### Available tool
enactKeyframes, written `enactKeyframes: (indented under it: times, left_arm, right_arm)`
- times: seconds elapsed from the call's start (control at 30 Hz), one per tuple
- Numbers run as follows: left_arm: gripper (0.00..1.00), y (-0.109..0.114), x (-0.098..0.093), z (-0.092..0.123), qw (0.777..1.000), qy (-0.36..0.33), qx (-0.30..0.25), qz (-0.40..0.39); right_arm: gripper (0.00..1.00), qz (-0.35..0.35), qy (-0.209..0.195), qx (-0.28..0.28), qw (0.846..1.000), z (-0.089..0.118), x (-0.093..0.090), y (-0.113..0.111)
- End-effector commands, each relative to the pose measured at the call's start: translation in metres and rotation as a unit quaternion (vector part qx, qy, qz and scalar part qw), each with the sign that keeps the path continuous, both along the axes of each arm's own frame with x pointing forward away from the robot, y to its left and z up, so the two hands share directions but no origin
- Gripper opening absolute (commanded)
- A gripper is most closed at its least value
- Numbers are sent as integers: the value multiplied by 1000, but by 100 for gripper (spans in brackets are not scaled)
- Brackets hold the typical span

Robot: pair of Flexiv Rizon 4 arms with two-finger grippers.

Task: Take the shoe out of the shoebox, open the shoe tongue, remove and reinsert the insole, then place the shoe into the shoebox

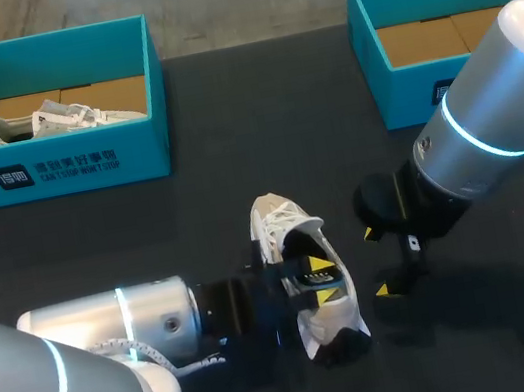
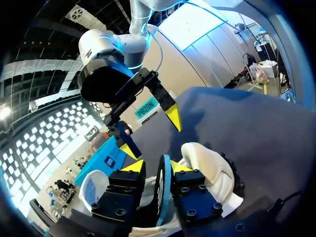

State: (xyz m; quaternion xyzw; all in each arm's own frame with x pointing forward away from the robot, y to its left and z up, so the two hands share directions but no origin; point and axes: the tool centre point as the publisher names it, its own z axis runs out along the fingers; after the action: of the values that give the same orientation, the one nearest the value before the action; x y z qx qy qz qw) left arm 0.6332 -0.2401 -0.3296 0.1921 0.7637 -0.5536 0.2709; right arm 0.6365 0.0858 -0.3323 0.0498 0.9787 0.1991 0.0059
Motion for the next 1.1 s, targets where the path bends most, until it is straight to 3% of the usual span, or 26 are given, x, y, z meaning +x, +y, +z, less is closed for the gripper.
enactKeyframes:
  times: [0.03,0.57,0.93,1.0,1.1]
  left_arm:
    - [0,3,-2,1,1000,6,7,-5]
    - [0,4,23,-25,999,19,33,9]
    - [1,0,11,-17,999,34,20,-14]
    - [20,-1,8,-14,999,37,20,-22]
    - [26,-1,5,-12,999,37,21,-27]
  right_arm:
    - [100,-1,-2,0,1000,-2,-1,1]
    - [100,-1,-2,0,1000,-2,-1,1]
    - [100,-1,-2,0,1000,-2,-1,1]
    - [100,-1,-2,0,1000,-2,-1,1]
    - [100,-1,-2,0,1000,-2,-1,1]
